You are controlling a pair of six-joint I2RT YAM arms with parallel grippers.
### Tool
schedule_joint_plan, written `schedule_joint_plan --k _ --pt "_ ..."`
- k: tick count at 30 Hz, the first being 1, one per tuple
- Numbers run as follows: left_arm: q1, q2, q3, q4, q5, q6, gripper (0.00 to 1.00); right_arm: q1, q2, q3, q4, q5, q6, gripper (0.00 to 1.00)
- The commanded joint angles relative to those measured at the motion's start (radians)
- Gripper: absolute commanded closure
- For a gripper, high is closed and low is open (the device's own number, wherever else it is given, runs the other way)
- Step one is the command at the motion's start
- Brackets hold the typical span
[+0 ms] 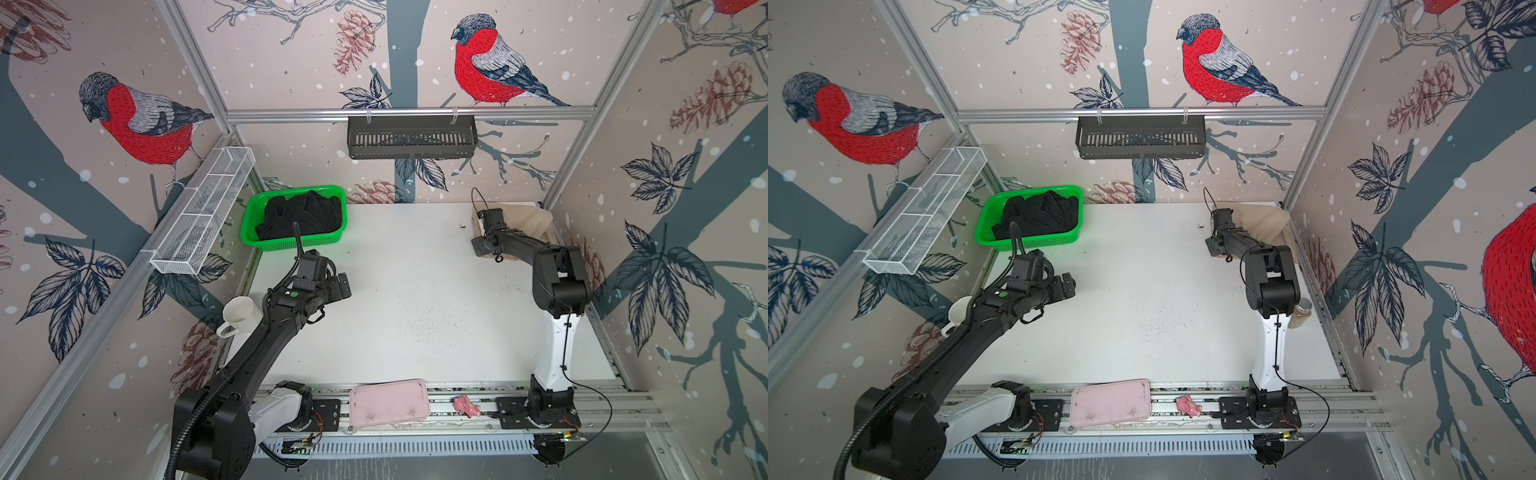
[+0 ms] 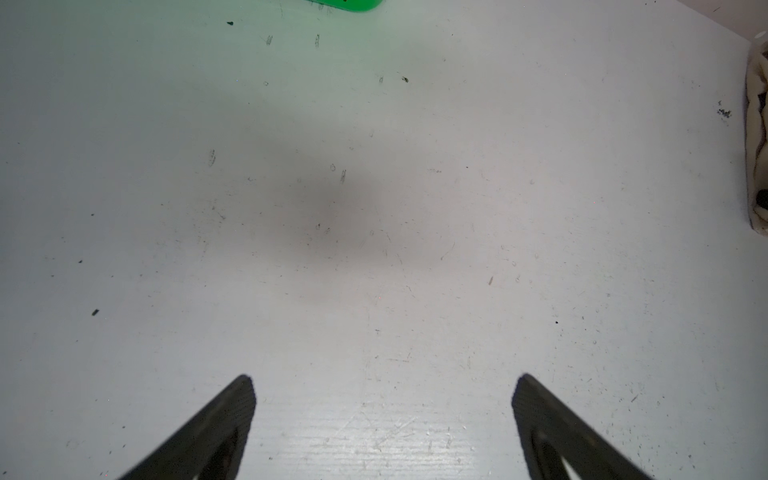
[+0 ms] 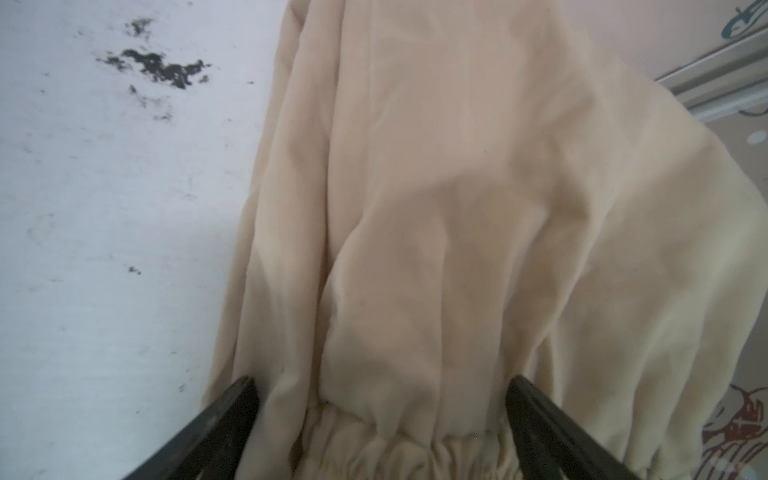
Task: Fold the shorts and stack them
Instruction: 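Lower the folded shorts onto the table corner and open the right gripper, then lift the right gripper off the shorts while the left reaches into the green basket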
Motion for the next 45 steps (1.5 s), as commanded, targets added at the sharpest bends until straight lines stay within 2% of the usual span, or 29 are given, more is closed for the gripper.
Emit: schedule_joint_plan --k 1,10,15,18,21,27,31,36,45 --pt "0.002 -0.005 -0.002 0.021 -0.005 -0.011 0.03 0.001 -0.012 -0.035 -0.080 -0.049 -0.072 0.04" --pt "0.005 0.005 0.064 0.020 -0.049 0.017 0.03 0.012 -0.202 -0.054 0.010 -0.206 0.009 0.01" --pt "0.021 0.034 0.139 0.034 -0.086 0.040 0.03 0.012 -0.314 -0.040 -0.016 -0.286 0.074 0.00" --pt "0.058 0.075 0.207 0.059 -0.086 0.054 0.03 0.023 -0.415 -0.089 -0.016 -0.420 0.148 0.00" --pt "0.073 0.156 0.354 0.043 -0.121 0.082 0.03 0.073 -0.546 -0.207 0.048 -0.548 0.216 0.00" --pt "0.073 0.370 0.637 -0.036 -0.257 0.180 0.03 0.264 -0.735 -0.413 0.170 -0.584 0.291 0.00" --pt "0.080 0.502 0.754 -0.043 -0.289 0.216 0.03 0.343 -0.802 -0.537 0.245 -0.624 0.296 0.00" --pt "0.122 0.660 0.904 -0.043 -0.292 0.226 0.03 0.359 -0.826 -0.614 0.311 -0.659 0.325 0.00" --pt "0.184 0.964 1.173 -0.013 -0.247 0.230 0.03 0.374 -0.783 -0.649 0.400 -0.724 0.370 0.00"
